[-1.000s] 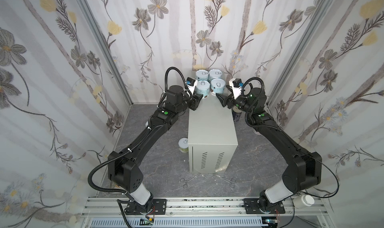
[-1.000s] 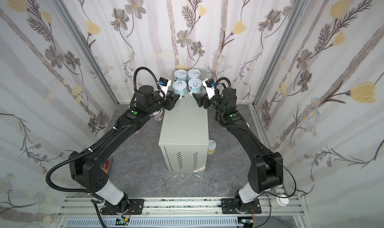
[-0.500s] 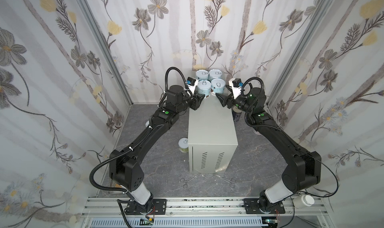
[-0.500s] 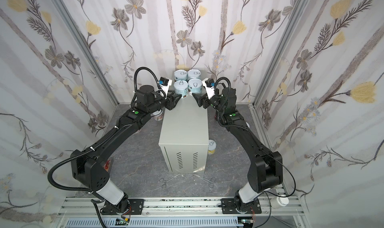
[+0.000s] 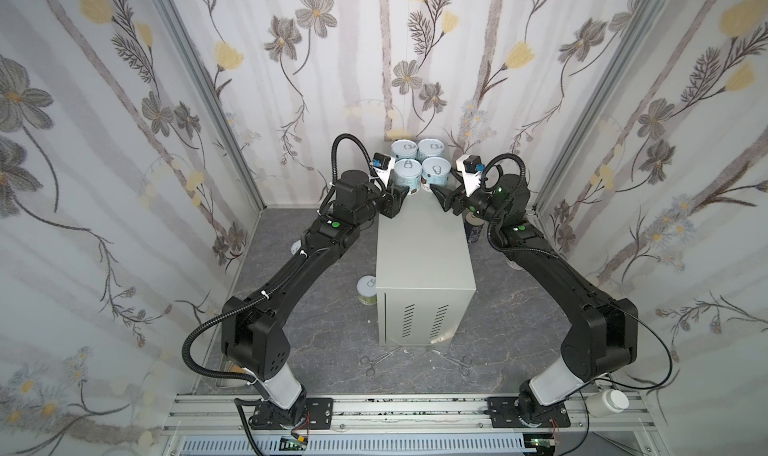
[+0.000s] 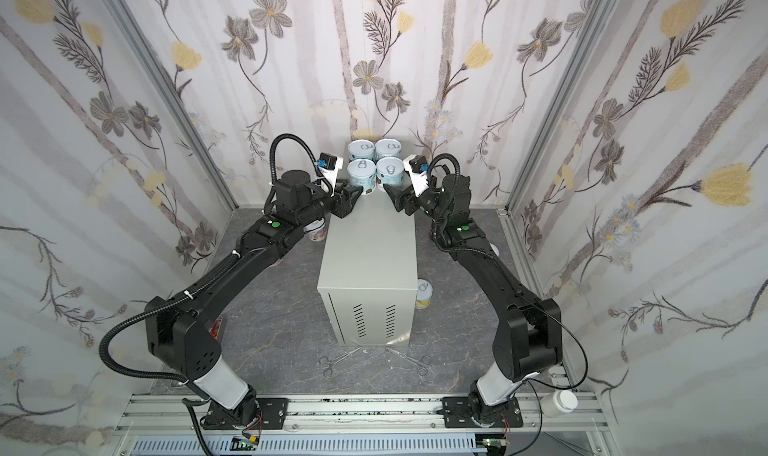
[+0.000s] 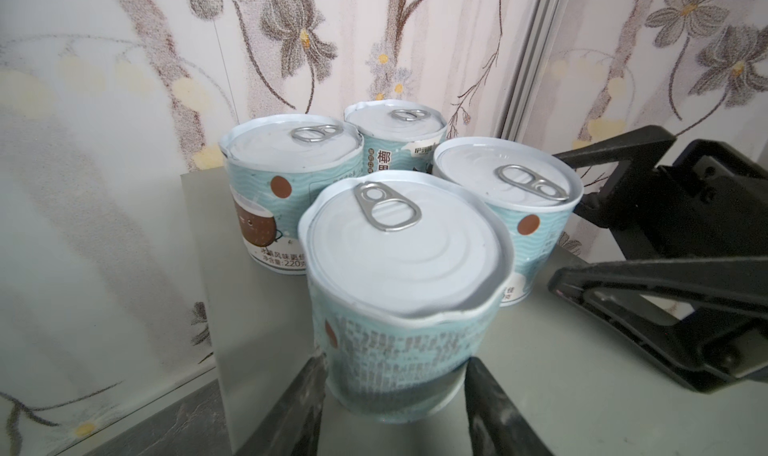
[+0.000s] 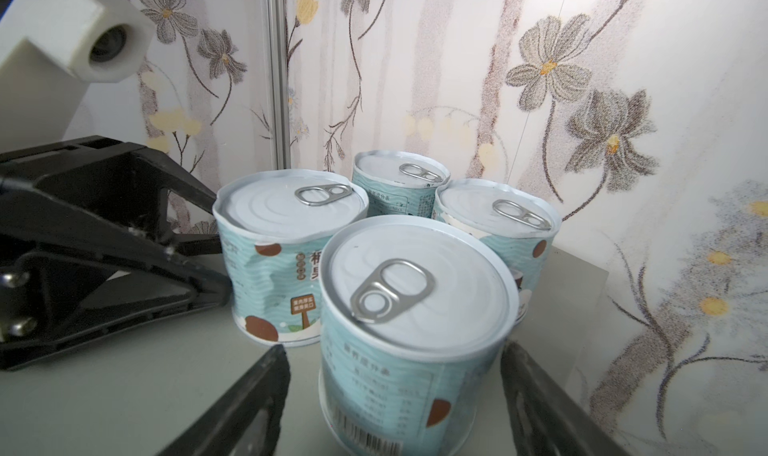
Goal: Place and organize the canned foods onto the counter
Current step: 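Push the four cans together with both grippers into a cluster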
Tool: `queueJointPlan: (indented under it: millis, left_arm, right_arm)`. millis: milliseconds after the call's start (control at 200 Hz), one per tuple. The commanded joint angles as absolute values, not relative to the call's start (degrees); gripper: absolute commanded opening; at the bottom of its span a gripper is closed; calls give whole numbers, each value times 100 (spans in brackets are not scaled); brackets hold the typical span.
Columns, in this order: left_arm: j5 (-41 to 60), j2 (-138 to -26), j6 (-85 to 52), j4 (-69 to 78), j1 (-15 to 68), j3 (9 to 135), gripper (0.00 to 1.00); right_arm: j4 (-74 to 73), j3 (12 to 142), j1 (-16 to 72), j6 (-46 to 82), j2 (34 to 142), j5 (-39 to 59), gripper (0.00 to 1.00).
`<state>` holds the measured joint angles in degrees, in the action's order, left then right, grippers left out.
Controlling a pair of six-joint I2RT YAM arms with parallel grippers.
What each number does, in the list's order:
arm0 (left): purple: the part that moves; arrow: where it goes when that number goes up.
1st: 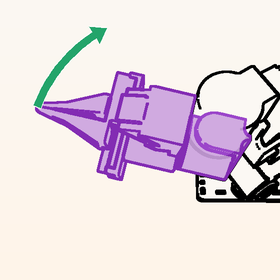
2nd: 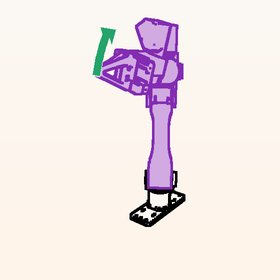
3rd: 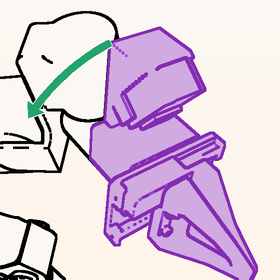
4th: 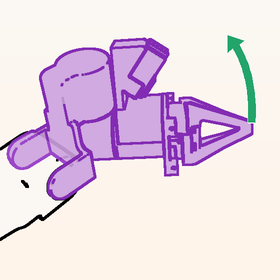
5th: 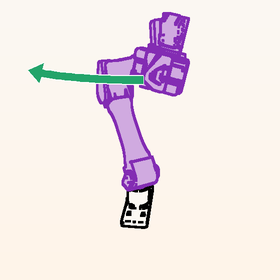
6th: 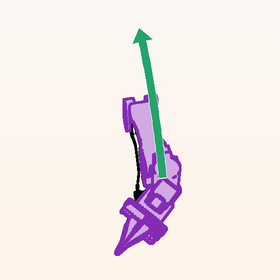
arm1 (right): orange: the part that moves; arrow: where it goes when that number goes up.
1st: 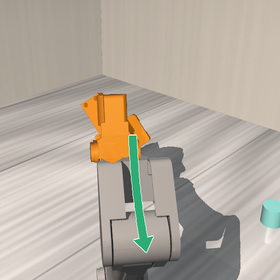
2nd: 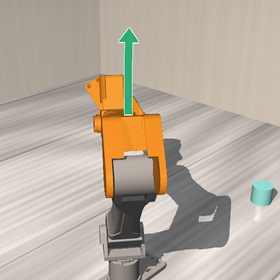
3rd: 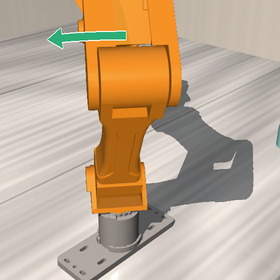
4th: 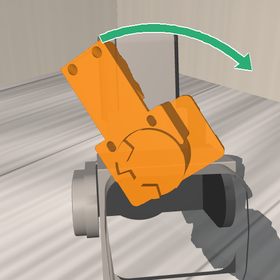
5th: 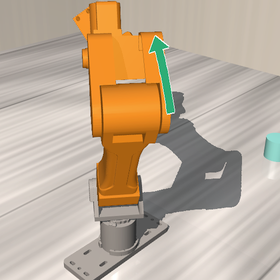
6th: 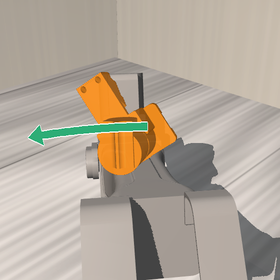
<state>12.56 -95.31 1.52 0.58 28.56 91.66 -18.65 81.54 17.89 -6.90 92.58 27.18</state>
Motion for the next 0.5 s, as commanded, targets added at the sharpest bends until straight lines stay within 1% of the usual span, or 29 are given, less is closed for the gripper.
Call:
queueJointPlan:
  millis: [0,355,495]
  left_arm:
    - [1116,-9559,165,264,2856,9237,54]
    - [1066,-9607,195,220,2861,9290,54]
    - [983,-9606,195,220,2841,9298,54]
  right_arm:
    - [-1693,8180,1793,-857,9314,2768,80]
    - [-1680,8205,1807,-842,9376,2769,80]
    - [-1625,8287,1811,-828,9437,2727,77]
